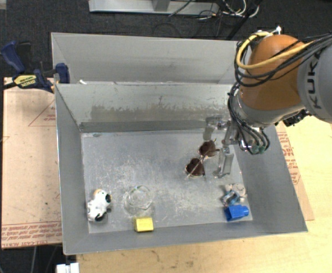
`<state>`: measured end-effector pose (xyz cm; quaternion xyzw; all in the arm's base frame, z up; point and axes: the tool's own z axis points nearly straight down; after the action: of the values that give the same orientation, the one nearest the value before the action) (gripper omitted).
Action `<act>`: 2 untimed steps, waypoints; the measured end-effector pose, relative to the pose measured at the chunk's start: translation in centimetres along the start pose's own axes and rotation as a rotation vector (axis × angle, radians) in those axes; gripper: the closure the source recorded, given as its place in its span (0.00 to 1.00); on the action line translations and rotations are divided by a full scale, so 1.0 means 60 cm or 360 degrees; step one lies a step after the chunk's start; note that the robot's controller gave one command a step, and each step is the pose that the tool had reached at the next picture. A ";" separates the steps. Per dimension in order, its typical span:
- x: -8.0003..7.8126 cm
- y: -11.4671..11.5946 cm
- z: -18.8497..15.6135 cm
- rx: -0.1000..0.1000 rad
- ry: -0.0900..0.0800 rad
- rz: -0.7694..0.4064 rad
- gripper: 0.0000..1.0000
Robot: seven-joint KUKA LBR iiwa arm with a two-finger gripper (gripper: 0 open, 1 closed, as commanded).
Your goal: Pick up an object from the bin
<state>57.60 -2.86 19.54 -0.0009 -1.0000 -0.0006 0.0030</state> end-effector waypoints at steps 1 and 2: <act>-0.002 0.000 -0.008 0.0001 -0.0012 -0.0002 0.00; -0.023 -0.004 0.060 0.0002 -0.0018 -0.0241 0.00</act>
Offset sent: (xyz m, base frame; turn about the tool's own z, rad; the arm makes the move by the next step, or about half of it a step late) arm 0.0353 -0.0077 -0.1254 -0.4613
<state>58.96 -3.08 15.93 0.0748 -0.9972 -0.0001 -0.0026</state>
